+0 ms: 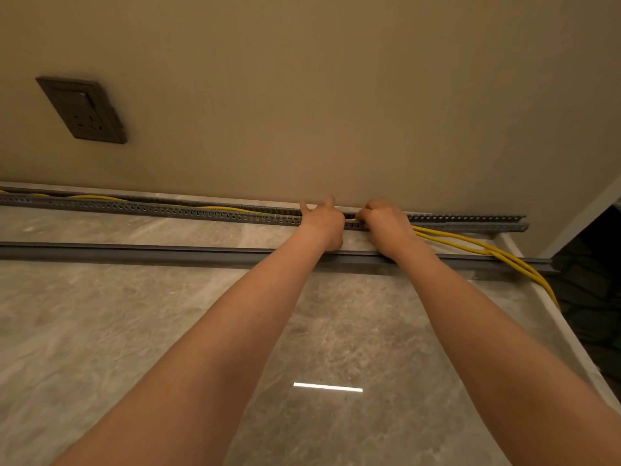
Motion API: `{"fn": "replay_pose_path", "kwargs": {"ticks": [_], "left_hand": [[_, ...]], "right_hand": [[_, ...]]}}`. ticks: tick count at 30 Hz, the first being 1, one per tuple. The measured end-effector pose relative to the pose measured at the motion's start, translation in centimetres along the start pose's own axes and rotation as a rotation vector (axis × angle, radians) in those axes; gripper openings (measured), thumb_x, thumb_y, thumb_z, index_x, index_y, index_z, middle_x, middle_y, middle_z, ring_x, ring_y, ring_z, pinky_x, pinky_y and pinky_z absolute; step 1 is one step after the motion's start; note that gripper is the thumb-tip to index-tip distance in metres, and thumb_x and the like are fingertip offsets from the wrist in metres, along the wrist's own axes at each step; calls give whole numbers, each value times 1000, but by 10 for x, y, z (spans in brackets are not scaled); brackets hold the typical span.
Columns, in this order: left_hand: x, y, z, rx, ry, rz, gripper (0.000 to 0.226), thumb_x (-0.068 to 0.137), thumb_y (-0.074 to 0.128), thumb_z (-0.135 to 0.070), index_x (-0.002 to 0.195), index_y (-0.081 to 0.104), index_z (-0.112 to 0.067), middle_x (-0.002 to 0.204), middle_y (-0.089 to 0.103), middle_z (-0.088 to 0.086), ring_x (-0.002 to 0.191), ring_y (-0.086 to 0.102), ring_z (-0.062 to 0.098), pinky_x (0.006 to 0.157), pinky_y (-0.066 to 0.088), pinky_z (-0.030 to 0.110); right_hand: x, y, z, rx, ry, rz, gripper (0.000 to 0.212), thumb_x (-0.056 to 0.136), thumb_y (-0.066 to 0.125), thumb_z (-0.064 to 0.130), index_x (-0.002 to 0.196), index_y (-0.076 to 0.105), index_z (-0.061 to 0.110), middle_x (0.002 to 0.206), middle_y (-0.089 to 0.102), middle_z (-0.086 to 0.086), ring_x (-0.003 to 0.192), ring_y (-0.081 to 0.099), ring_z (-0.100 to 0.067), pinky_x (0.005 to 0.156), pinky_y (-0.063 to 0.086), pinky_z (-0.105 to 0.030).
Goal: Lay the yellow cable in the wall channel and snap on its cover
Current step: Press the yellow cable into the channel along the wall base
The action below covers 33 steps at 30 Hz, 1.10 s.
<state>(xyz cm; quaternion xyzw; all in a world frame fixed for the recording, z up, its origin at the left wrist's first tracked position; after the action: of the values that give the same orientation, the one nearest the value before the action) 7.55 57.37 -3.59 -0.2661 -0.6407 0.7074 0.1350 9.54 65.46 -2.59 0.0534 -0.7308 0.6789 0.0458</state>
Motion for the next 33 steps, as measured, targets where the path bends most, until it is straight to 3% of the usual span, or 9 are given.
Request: {"fn": "replay_pose_path", "kwargs": {"ticks": [4, 8, 11, 14, 20, 25, 28, 30, 33], "left_hand": [[-2, -5, -10, 14, 54, -62, 37, 92, 46, -13, 128, 52, -4, 139, 35, 15, 124, 46, 34, 114, 20, 58], [-6, -10, -25, -59, 113, -175, 39, 92, 46, -13, 129, 51, -3, 131, 49, 17, 122, 50, 35, 108, 33, 44], [-7, -17, -30, -86, 93, -164, 35, 92, 47, -13, 125, 55, -2, 129, 55, 17, 121, 53, 34, 102, 40, 39], [-7, -21, -33, -37, 89, -134, 30, 93, 47, -12, 119, 59, -3, 125, 59, 16, 115, 58, 33, 93, 46, 37], [-3, -18, -34, 59, 96, -109, 25, 92, 48, -12, 112, 61, -6, 116, 64, 12, 106, 61, 30, 86, 46, 35], [4, -19, -46, 143, 86, -57, 25, 91, 51, -18, 111, 63, -9, 87, 53, 5, 84, 54, 26, 72, 41, 31], [6, -22, -53, 162, 91, -36, 26, 91, 51, -18, 113, 63, -9, 71, 46, 1, 81, 51, 24, 68, 38, 28], [7, -22, -52, 164, 99, -38, 28, 91, 51, -17, 115, 62, -8, 88, 59, 4, 89, 58, 26, 69, 41, 30], [8, -23, -49, 160, 88, -50, 30, 91, 51, -16, 118, 61, -9, 117, 63, 8, 107, 62, 27, 82, 49, 32]], "right_hand": [[-4, 1, 1, 11, -9, -23, 34, 92, 48, 5, 123, 61, 8, 119, 50, -17, 115, 45, -32, 90, 39, -38], [-4, 3, -8, 123, 25, 56, 39, 89, 50, 4, 124, 61, 15, 117, 50, -18, 114, 45, -32, 88, 42, -37], [-4, -1, -16, 263, 72, 115, 50, 82, 52, -6, 126, 59, 15, 119, 57, -19, 113, 52, -35, 90, 47, -38], [-11, -7, -36, 332, 169, 56, 40, 79, 54, -6, 116, 59, 9, 119, 59, -15, 109, 56, -34, 86, 48, -37], [-36, -8, -77, 280, 245, 43, 18, 80, 56, 3, 98, 57, 9, 107, 60, -16, 99, 56, -35, 77, 45, -35], [-34, -10, -87, 341, 278, -23, 34, 82, 47, -7, 109, 63, 9, 114, 65, -21, 106, 59, -37, 90, 51, -41], [-32, -7, -90, 306, 329, -26, 35, 87, 50, -3, 115, 65, 13, 118, 65, -19, 109, 59, -36, 92, 50, -40], [-33, -8, -89, 225, 332, -46, 34, 89, 51, 0, 117, 65, 13, 120, 63, -17, 112, 56, -36, 91, 47, -39], [-36, -9, -81, 94, 267, -92, 34, 90, 49, -1, 119, 65, 9, 120, 61, -16, 116, 50, -34, 92, 42, -39]]}}
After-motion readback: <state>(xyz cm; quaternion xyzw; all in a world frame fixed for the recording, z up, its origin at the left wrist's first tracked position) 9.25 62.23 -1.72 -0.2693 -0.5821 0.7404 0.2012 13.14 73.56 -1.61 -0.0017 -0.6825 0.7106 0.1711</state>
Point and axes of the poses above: each hand's wrist, its own x-axis towards the middle knuckle, its own y-axis out of the palm, z = x × y, the point moved 8 cm from there along x, towards the middle knuckle
